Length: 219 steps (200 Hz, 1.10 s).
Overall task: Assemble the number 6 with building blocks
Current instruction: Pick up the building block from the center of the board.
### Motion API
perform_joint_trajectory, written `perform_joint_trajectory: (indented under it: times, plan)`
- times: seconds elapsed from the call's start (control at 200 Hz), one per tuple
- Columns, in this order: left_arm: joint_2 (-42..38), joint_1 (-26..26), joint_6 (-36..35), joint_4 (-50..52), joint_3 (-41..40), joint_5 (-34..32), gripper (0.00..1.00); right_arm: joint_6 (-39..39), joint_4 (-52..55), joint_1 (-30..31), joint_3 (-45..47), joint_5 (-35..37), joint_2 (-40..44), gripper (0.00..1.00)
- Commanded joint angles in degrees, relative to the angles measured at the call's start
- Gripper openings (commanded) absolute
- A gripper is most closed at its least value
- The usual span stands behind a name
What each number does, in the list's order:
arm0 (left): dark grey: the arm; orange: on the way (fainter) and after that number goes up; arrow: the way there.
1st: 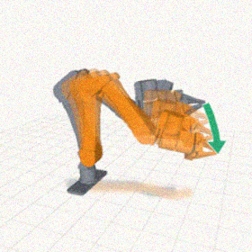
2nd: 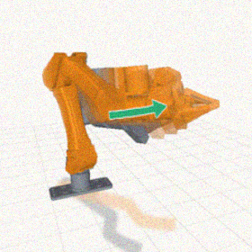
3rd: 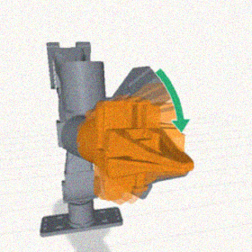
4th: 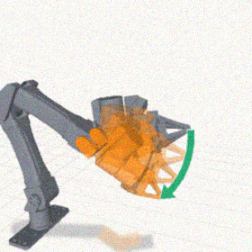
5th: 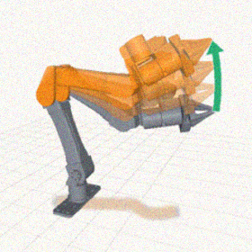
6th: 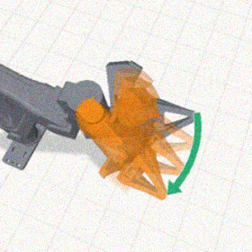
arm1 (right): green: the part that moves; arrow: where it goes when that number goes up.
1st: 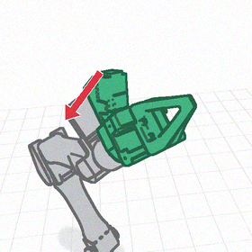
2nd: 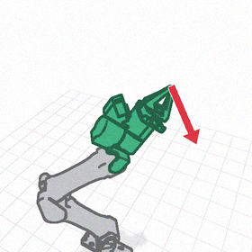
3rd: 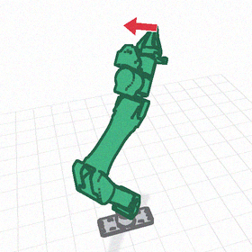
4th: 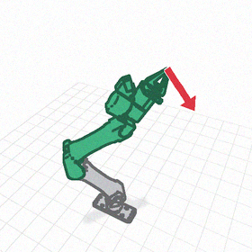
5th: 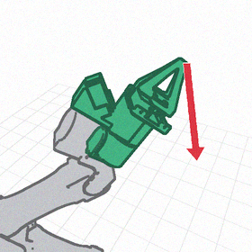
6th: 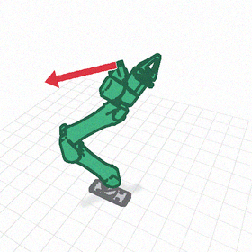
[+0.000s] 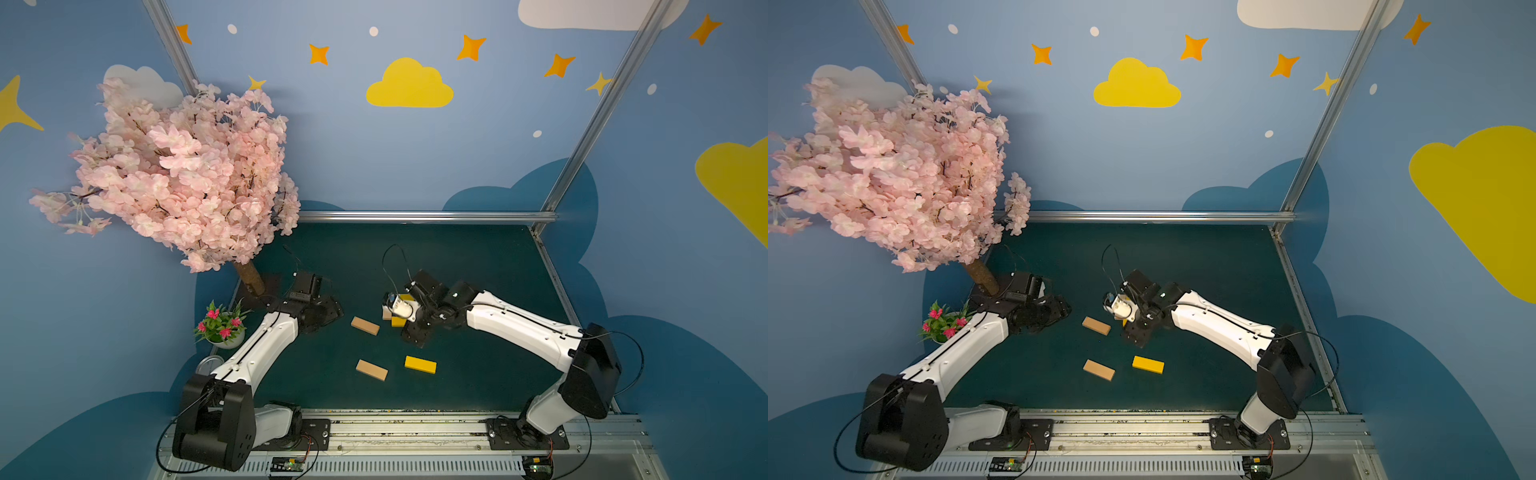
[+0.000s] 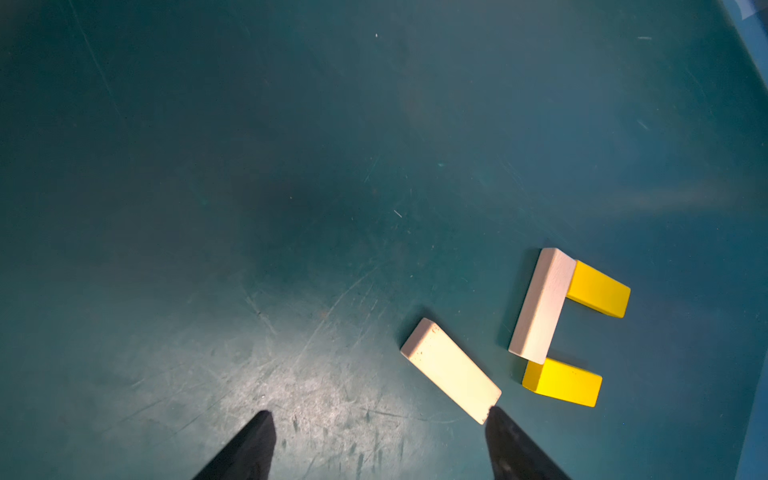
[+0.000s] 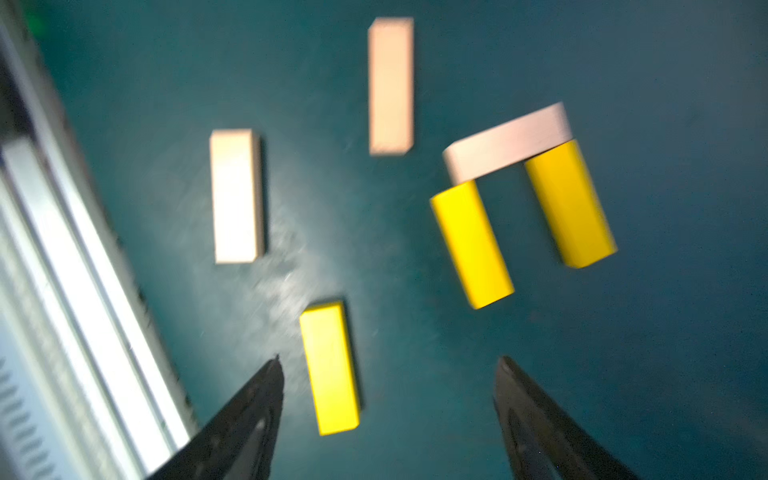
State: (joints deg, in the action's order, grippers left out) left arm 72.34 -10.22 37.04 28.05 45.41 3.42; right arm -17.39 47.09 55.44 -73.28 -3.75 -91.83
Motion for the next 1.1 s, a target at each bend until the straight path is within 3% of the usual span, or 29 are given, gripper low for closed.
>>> perform_joint_trajectory:
  times: [0.0, 0.135, 0.826, 0.881, 1.006, 1.091]
  plan:
    - [-0.7, 0.3, -0.5, 0.1, -0.6, 1.7, 0.81, -2.5, 10.3, 2.1, 3.0, -1.7, -0.3, 0.77]
    - [-0.8, 0.3, -0.3, 0.5, -0.6, 2.3, 0.81, -3.0, 10.1, 4.6, 6.0, 3.0, -3.1, 0.76]
    - [-3.7, 0.1, 0.1, 1.8, -3.8, 2.0, 0.80, 2.5, -1.0, 4.1, 7.2, 6.7, -17.9, 0.58]
    - [-3.7, 0.1, 0.0, 1.8, -4.0, 2.1, 0.80, 2.6, -1.4, 3.8, 7.5, 6.3, -18.7, 0.47]
    - [-3.4, 0.1, -0.2, 1.8, -3.7, 2.2, 0.80, 3.2, -1.0, 3.7, 7.0, 7.4, -19.4, 0.02]
    - [-3.3, 0.1, -0.4, 1.8, -3.4, 2.2, 0.80, 4.8, -0.4, 3.7, 6.5, 7.4, -17.5, 0.00]
